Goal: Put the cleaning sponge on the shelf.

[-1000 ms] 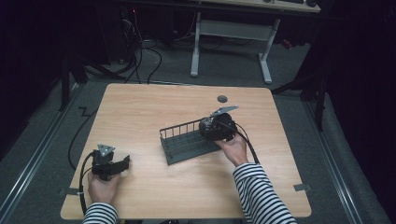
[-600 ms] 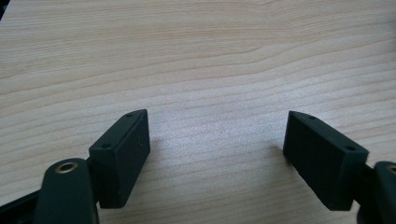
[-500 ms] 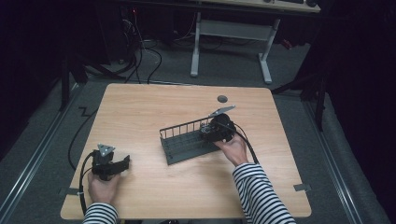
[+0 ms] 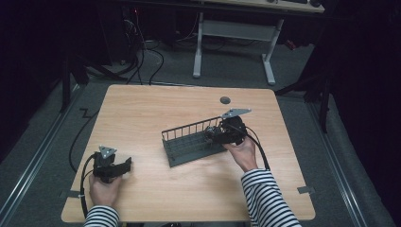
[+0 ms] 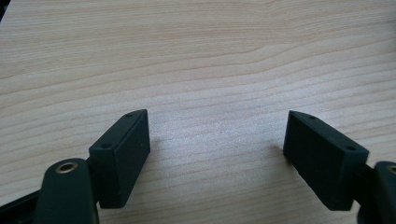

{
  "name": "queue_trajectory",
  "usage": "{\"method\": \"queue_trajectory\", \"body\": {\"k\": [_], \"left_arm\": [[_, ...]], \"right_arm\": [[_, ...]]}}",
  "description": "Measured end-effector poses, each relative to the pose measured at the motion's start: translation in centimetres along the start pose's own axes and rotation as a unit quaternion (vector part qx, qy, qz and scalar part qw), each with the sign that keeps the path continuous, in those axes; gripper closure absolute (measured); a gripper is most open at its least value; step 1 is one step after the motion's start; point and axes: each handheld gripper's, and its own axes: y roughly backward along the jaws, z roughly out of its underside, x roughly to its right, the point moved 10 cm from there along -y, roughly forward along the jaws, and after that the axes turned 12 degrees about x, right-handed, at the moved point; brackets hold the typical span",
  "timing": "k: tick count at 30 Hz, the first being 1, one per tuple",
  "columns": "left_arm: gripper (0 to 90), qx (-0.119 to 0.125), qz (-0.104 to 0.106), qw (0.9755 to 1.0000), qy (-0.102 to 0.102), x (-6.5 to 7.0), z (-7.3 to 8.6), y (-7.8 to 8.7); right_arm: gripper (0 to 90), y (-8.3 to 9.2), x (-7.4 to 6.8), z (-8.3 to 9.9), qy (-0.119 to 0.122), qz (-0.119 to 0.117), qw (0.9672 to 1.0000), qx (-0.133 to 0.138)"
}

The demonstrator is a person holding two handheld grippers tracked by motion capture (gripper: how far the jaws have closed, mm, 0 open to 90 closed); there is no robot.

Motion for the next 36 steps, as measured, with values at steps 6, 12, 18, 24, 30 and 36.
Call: {"method": "queue_trajectory", "body": {"k": [6,12,18,24,30,36], "left_arm": [[23.1,0.0,0.0,1.0,0.0,0.0,0.0,0.0],[23.1,0.0,0.001,1.0,0.001,0.0,0.0,0.0],[23.1,-0.001,0.001,1.0,0.001,0.0,0.0,0.0],[23.1,0.0,0.001,1.0,0.001,0.0,0.0,0.0],[23.0,0.0,0.001,1.0,0.001,0.0,0.0,0.0],[23.0,0.0,0.0,1.0,0.0,0.0,0.0,0.0]], "right_arm": [[29.8,1.8,0.2,-0.5,-0.008,0.001,0.9998,0.021],[32.7,3.4,0.7,0.2,-0.03,0.006,0.9992,0.026],[33.7,5.9,1.0,1.2,-0.031,0.009,0.999,0.032],[35.9,7.9,2.1,3.2,-0.029,0.032,0.9983,0.039],[37.3,9.6,3.0,5.4,-0.046,0.046,0.9965,0.052],[37.6,10.4,4.2,8.5,-0.075,0.063,0.9941,0.047]]}}
